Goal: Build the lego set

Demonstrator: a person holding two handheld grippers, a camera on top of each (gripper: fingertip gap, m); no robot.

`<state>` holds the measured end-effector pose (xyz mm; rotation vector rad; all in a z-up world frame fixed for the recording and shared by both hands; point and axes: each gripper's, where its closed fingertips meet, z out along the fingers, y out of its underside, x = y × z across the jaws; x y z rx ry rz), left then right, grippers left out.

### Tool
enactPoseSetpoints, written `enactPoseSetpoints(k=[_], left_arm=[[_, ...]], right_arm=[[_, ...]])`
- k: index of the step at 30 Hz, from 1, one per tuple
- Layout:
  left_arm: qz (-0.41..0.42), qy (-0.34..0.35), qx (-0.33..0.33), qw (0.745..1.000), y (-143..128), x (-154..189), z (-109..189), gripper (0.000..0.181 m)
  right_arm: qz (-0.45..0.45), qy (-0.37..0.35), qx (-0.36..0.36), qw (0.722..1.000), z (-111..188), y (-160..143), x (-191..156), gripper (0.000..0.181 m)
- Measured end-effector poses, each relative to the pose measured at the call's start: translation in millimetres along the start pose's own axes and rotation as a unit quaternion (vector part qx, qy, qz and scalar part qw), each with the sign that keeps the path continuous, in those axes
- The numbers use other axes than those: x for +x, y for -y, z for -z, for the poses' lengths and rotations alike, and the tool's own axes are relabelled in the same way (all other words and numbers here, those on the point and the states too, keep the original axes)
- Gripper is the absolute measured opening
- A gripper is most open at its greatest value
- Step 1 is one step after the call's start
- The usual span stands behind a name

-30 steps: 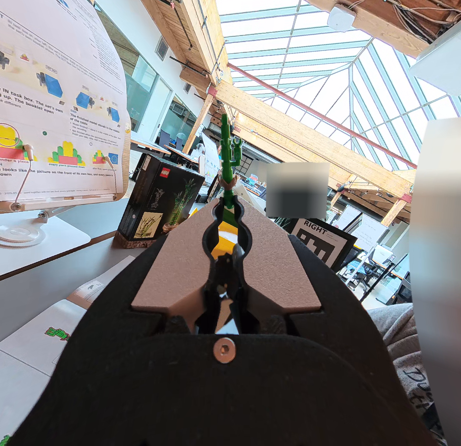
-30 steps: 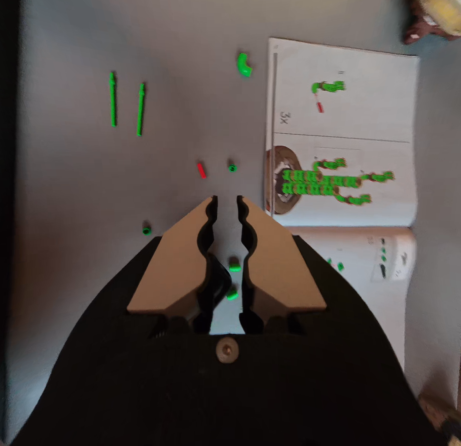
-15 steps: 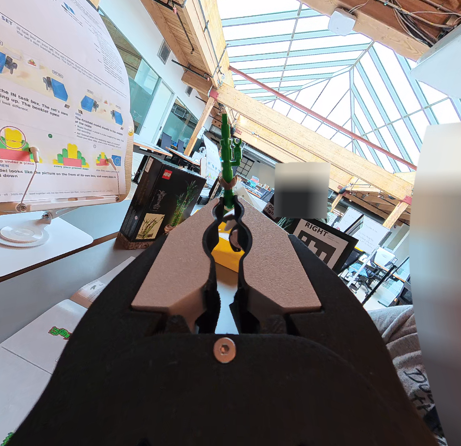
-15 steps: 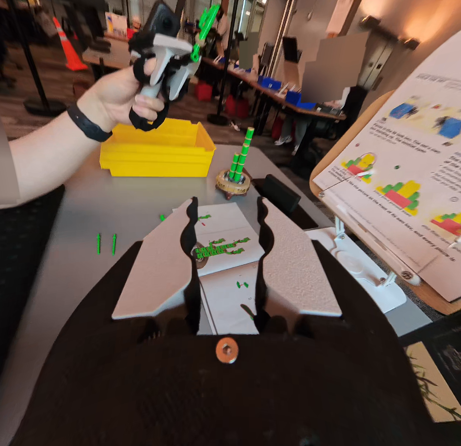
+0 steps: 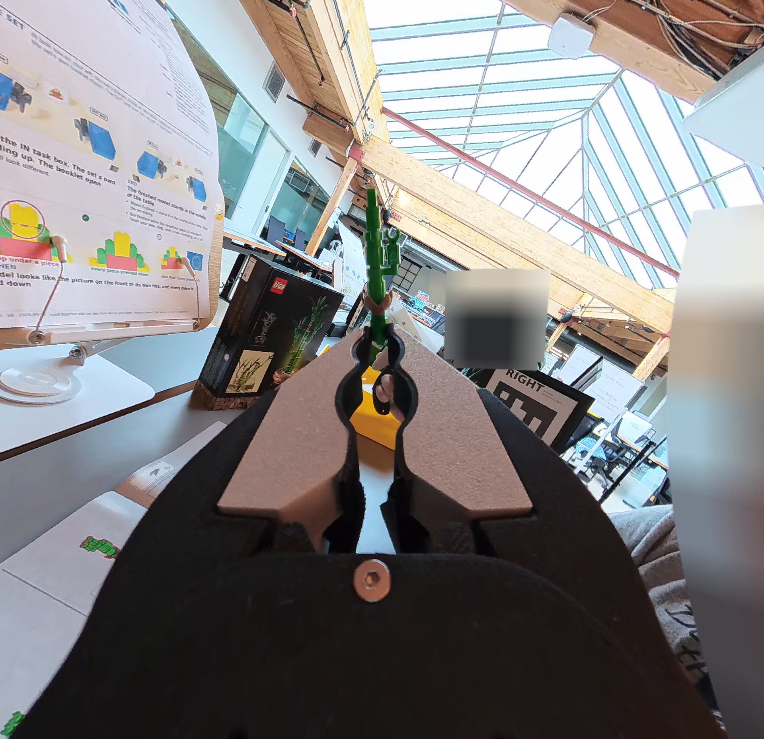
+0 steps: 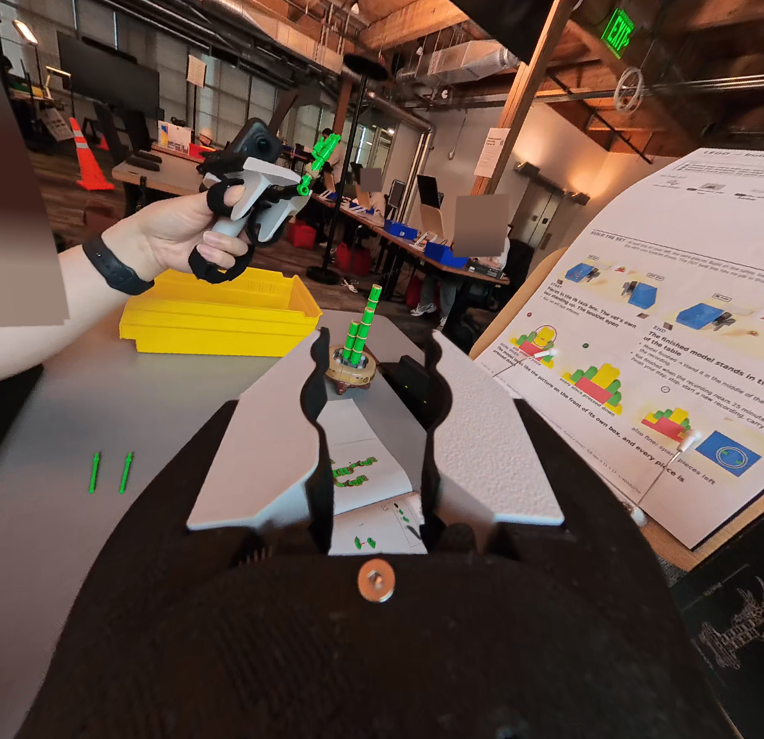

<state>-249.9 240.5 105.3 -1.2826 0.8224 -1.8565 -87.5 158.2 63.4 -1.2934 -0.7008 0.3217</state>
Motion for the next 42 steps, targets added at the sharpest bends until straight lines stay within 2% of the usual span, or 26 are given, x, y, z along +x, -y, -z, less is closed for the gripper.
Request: enactPoseSetpoints(k=[2,5,7,8,11,14,18,21,23,32,42], left_arm=[[0.0,0.001,0.004,1.0,2,0,2,0.004],[-0.002,0.003,0.007,1.0,4,0,5,0.004],[-0.002,0.002,0.008,1.0,5,0,6,0.005],[-0.001,0.001,0.008,1.0,5,0,6,0.005],[0.003,-0.003,0.007,1.0,4,0,5,0.004],[0.002,-0.004,0.005,1.0,3,1,4,0.005],[0.003,-0.007,0.006,1.0,4,1,4,0.005],[0.006,-0.01,0.006,1.0,4,2,5,0.005],[0.004,-0.011,0.006,1.0,4,3,5,0.005],[0.005,-0.014,0.004,1.0,4,5,4,0.005],[0.009,-0.014,0.002,1.0,3,3,4,0.005]], right_arm=[[-0.006,-0.001,-0.001,1.0,-2,-2,0,0.042],[-0.028,0.042,-0.035,0.998,-11,-15,-15,0.042],[-0.047,0.077,-0.08,0.993,-23,-36,-30,0.066],[-0.058,0.103,-0.118,0.986,-29,-53,-41,0.069],[-0.043,0.191,-0.224,0.955,-42,-104,-83,0.042],[-0.01,0.244,-0.283,0.928,-52,-135,-115,0.026],[0.025,0.312,-0.363,0.877,-52,-171,-156,0.015],[0.054,0.342,-0.417,0.841,-47,-196,-174,0.008],[0.061,0.35,-0.432,0.829,-46,-203,-181,0.008],[0.085,0.345,-0.462,0.813,-45,-225,-183,0.008],[0.061,0.349,-0.465,0.811,-45,-229,-185,0.005]])
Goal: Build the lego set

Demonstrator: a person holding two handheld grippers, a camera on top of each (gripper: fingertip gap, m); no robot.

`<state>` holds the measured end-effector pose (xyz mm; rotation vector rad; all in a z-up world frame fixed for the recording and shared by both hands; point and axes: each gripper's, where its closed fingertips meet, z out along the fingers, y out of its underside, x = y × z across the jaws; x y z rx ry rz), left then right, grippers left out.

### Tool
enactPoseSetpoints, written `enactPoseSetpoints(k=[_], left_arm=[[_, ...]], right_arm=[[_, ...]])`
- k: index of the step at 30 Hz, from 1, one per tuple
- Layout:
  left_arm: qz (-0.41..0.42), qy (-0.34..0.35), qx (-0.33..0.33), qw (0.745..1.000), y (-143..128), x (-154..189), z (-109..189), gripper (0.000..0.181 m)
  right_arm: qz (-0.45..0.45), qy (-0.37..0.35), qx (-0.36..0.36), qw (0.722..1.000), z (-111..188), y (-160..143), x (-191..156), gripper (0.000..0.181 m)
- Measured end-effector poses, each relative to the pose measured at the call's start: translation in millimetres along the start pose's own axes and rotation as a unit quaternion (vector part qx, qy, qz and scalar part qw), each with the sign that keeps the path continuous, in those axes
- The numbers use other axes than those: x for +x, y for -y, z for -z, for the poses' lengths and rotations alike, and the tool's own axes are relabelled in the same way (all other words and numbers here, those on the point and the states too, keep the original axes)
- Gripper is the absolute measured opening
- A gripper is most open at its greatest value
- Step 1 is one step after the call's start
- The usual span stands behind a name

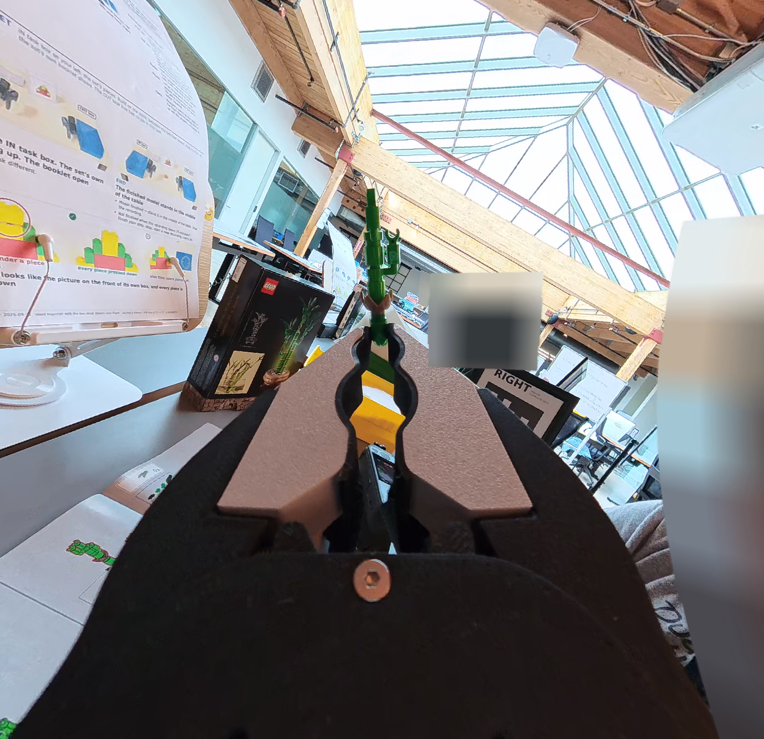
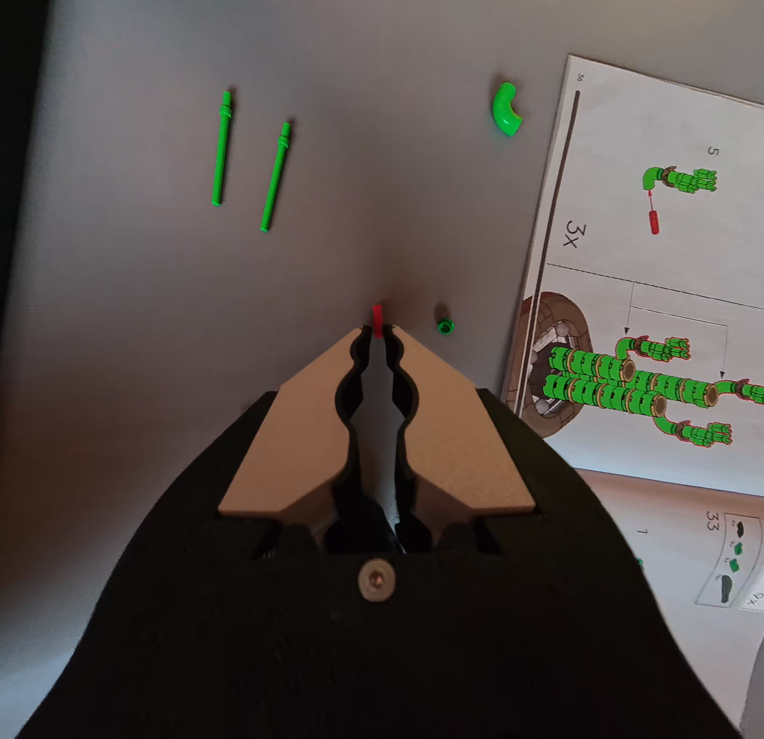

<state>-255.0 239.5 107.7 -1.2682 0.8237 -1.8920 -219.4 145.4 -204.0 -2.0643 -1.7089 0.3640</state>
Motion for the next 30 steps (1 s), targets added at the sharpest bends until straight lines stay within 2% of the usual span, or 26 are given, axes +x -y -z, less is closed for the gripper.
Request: enactPoseSetpoints(k=[12,19,24,30], left_arm=[[0.002,0.002,-0.013,1.0,-6,-3,-3,0.005],[0.006,0.005,-0.027,1.0,-15,-9,-8,0.005],[0.006,0.008,-0.044,0.999,-26,-15,-17,0.005],[0.024,-0.002,-0.062,0.998,-44,-20,-34,0.004]], right_arm=[[-0.01,0.013,0.003,1.0,-2,1,-1,0.002],[0.015,-0.01,0.001,1.0,3,0,5,0.002],[0.008,-0.076,0.051,0.996,38,8,27,0.001],[-0.006,-0.209,0.151,0.966,116,18,58,0.001]])
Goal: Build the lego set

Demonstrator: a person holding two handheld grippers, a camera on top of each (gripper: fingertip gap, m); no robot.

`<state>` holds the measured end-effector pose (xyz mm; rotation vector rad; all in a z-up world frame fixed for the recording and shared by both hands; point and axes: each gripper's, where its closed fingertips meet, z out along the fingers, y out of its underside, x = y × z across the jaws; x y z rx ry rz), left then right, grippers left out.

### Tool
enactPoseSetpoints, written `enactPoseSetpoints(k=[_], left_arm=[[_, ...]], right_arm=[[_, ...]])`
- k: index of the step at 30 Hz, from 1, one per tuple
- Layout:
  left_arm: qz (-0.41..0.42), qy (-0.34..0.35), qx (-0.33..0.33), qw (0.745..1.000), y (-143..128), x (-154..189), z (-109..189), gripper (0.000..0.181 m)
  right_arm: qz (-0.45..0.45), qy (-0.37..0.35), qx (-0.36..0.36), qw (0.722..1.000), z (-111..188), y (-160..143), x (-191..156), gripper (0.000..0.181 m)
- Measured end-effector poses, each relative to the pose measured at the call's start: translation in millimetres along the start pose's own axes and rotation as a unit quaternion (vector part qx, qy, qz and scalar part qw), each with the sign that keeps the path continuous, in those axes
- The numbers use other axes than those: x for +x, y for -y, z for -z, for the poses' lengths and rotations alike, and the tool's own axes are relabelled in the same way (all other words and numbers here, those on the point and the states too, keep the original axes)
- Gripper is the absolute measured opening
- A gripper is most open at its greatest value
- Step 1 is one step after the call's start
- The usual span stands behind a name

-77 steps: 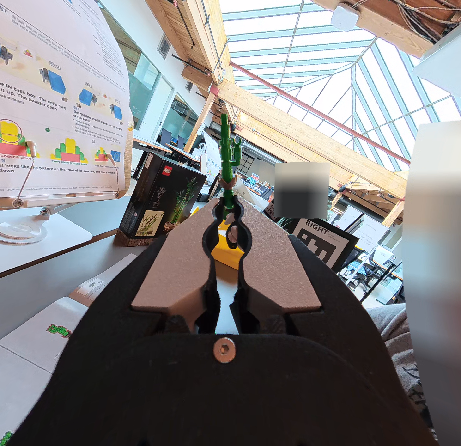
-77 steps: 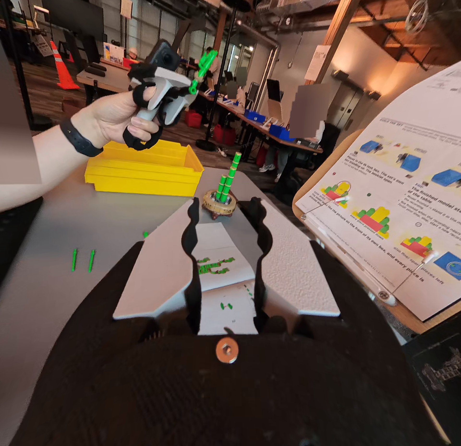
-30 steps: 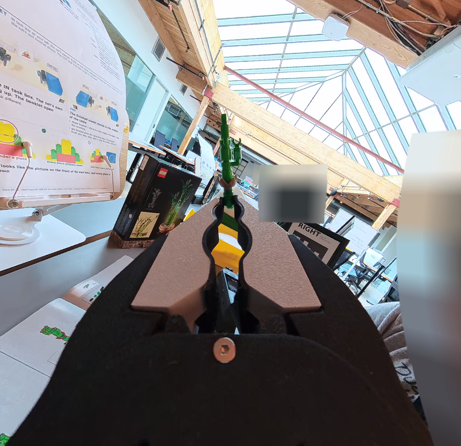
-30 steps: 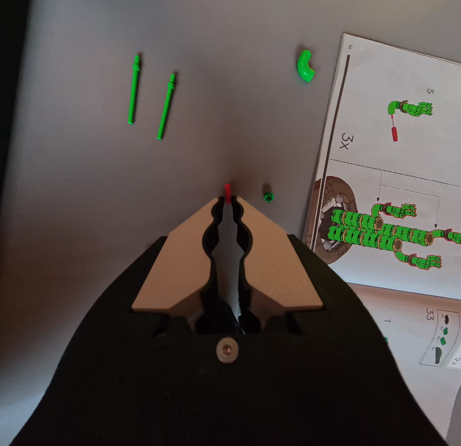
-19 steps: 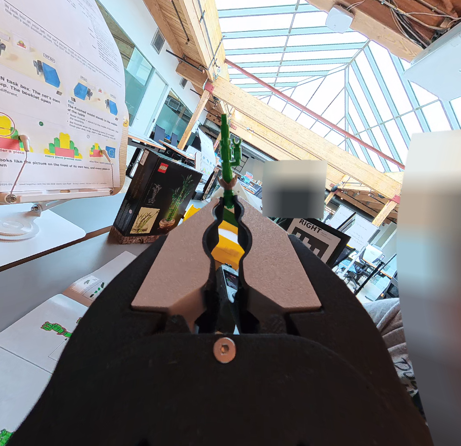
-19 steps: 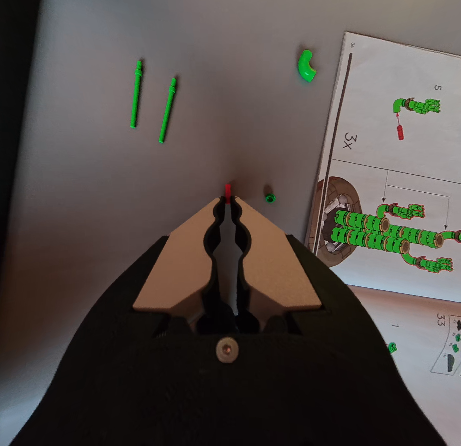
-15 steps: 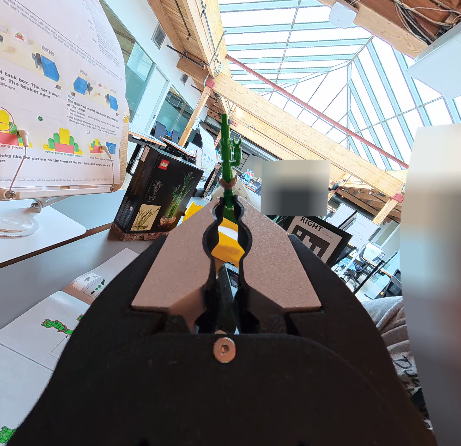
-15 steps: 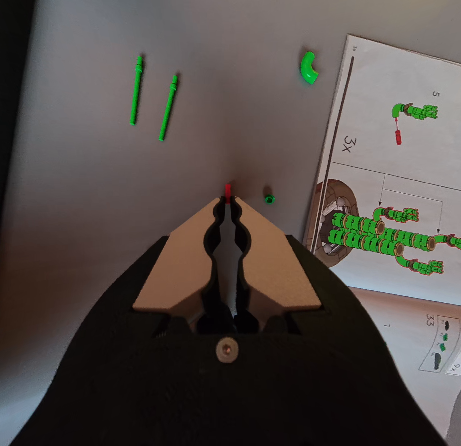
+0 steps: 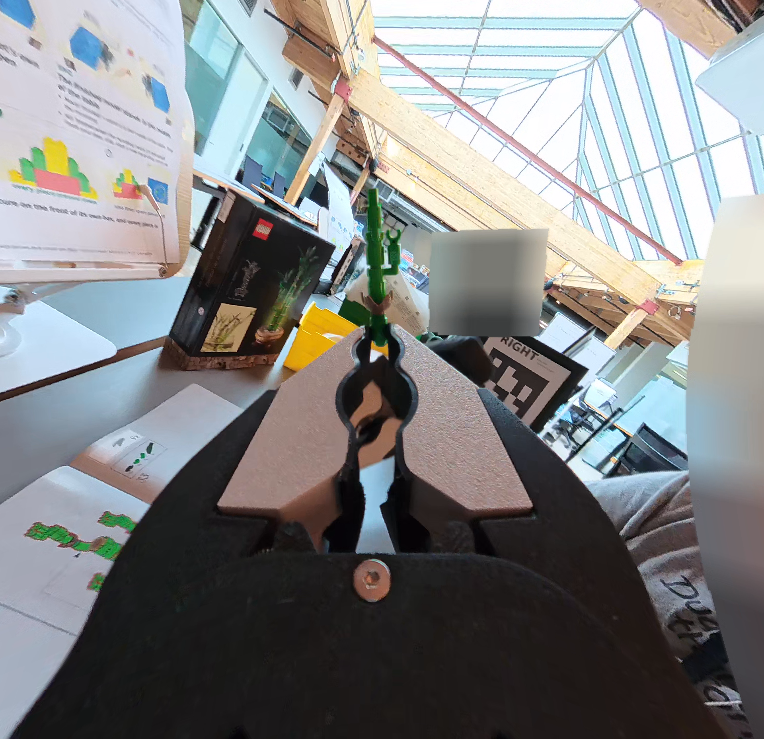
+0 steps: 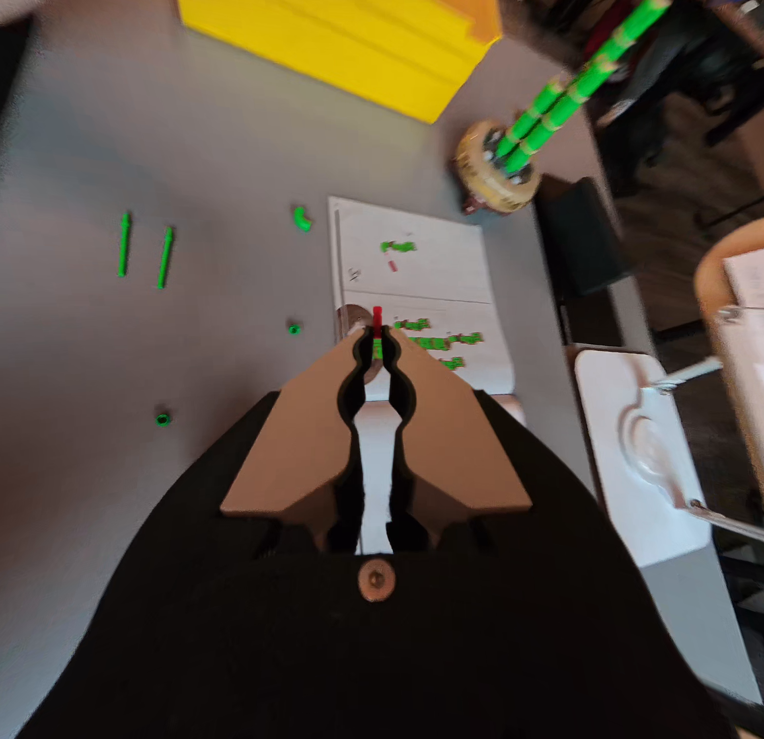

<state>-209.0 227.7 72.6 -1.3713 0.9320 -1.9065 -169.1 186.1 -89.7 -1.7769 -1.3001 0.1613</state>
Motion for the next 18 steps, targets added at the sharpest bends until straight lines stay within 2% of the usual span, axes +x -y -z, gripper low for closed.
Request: enactPoseSetpoints(k=[4,8,12,18], left_arm=[[0.003,-0.005,-0.03,1.0,-19,-2,-20,0.004],[0.014,-0.01,-0.053,0.998,-35,-4,-34,0.004],[0.019,-0.021,-0.066,0.997,-44,-2,-43,0.004],[0.017,-0.029,-0.081,0.996,-54,3,-51,0.004]], right_arm=[[-0.013,-0.072,0.046,0.996,39,17,27,0.002],[-0.001,-0.125,0.062,0.99,69,31,39,0.002],[0.012,-0.148,0.064,0.987,83,44,41,0.002],[0.029,-0.182,0.035,0.982,92,46,45,0.001]])
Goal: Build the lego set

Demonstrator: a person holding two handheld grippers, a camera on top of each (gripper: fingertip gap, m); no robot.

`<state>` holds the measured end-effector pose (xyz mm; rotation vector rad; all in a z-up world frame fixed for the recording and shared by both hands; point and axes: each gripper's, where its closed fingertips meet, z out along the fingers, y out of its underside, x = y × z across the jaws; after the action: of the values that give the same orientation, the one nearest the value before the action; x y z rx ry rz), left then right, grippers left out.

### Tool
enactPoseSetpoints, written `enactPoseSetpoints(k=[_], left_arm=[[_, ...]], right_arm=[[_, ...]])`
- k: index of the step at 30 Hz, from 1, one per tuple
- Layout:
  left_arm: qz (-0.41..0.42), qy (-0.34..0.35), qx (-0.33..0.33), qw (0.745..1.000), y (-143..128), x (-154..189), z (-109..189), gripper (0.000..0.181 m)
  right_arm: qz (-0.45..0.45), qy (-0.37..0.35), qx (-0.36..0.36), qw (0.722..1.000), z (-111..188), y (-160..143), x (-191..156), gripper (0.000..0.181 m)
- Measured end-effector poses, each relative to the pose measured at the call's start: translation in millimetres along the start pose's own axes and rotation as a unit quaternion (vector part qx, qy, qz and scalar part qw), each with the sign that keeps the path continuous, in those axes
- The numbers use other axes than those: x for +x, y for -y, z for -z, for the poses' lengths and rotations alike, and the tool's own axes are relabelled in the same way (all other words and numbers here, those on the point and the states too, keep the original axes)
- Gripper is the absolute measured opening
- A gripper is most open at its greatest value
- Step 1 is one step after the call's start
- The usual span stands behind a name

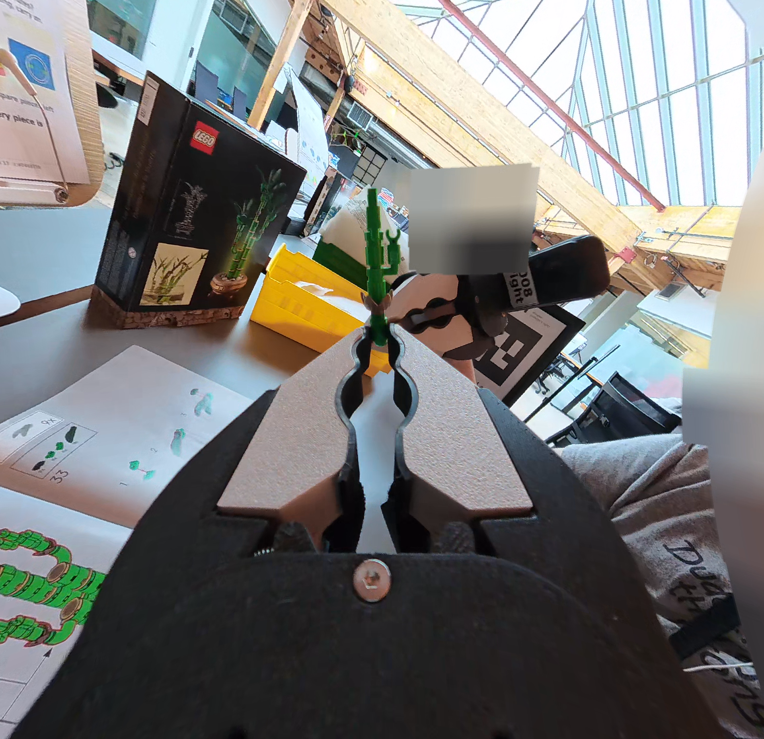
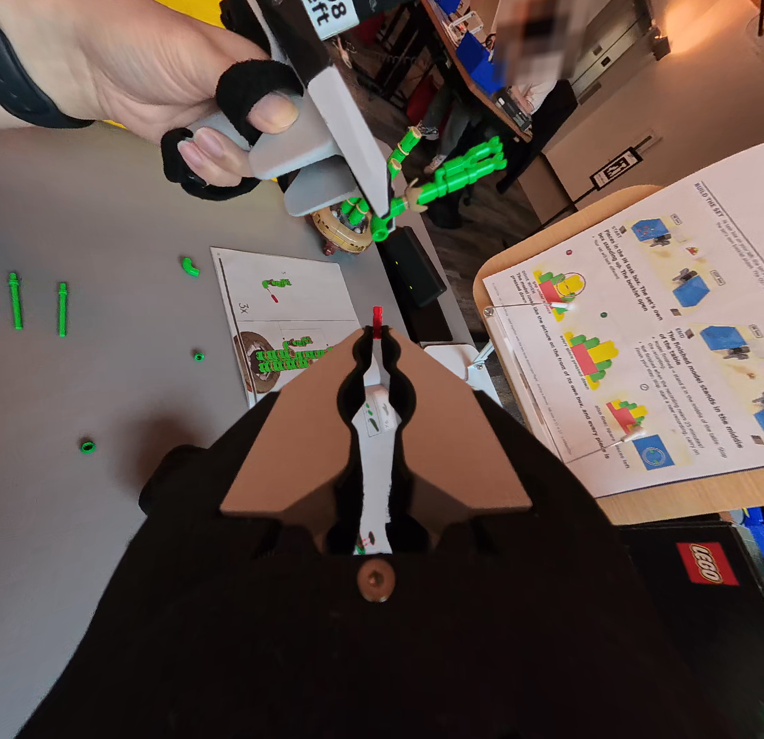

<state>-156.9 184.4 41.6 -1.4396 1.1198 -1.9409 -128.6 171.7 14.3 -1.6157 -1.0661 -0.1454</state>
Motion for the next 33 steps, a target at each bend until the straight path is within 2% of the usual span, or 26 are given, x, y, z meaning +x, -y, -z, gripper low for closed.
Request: enactPoseSetpoints(k=[7,14,33], left_arm=[[-0.011,-0.009,0.0,1.0,2,11,-1,0.004],[-0.02,-0.011,0.006,1.0,7,15,2,0.004],[-0.025,-0.001,-0.001,1.0,3,12,-1,0.004]], right_arm=[[0.015,-0.033,-0.005,0.999,12,5,10,0.001],[0.016,-0.037,-0.01,0.999,9,3,11,0.002],[0.063,-0.09,0.014,0.994,9,32,10,0.001]])
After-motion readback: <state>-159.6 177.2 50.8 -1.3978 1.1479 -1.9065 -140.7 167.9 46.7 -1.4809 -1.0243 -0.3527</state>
